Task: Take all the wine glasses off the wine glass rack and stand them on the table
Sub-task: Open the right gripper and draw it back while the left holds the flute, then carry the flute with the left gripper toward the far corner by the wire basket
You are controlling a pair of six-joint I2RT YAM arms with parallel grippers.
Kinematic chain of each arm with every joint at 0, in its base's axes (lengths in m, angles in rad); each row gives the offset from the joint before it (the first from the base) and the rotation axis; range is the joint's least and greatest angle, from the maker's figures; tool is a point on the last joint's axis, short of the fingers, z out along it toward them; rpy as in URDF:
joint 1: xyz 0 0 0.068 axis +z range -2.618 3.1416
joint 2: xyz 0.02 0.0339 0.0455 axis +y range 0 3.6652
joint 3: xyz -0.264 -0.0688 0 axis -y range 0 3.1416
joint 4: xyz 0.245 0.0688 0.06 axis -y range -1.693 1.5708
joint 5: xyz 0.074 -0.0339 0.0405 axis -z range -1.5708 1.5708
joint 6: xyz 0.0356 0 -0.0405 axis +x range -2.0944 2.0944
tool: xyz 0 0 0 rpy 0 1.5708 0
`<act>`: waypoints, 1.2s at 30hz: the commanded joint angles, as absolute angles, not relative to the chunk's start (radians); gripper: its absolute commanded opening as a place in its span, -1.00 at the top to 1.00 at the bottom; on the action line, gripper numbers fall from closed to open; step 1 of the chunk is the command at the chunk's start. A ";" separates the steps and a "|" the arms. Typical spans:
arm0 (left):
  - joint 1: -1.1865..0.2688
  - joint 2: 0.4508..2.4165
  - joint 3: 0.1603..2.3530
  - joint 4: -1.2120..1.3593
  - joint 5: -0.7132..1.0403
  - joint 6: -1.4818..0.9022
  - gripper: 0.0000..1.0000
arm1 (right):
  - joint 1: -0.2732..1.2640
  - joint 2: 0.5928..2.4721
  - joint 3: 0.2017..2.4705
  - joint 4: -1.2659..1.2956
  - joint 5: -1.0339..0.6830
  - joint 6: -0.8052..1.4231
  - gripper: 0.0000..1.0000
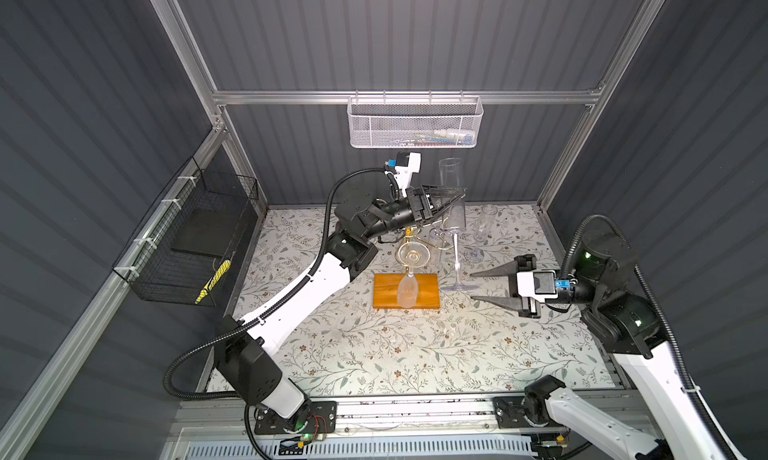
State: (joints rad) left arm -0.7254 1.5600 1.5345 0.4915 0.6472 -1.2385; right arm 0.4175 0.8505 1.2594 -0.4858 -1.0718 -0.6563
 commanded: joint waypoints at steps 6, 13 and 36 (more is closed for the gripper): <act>-0.721 1.557 1.526 0.538 0.627 -1.217 0.07 | 0.423 0.759 1.200 -0.303 -0.961 -0.566 -0.98; -0.669 1.513 1.555 0.506 0.601 -1.157 0.07 | 0.423 0.670 1.120 -0.115 -0.835 -0.481 -0.98; -0.541 1.203 1.850 -0.239 -0.003 -0.188 0.05 | 0.422 0.599 1.068 -0.117 -0.712 -0.491 -0.98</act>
State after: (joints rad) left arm -0.5415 1.2205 1.8290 -0.1295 0.1497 -0.3828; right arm 0.4187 0.6094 1.0786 -0.1310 -0.7273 -0.4999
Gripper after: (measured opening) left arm 0.484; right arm 0.989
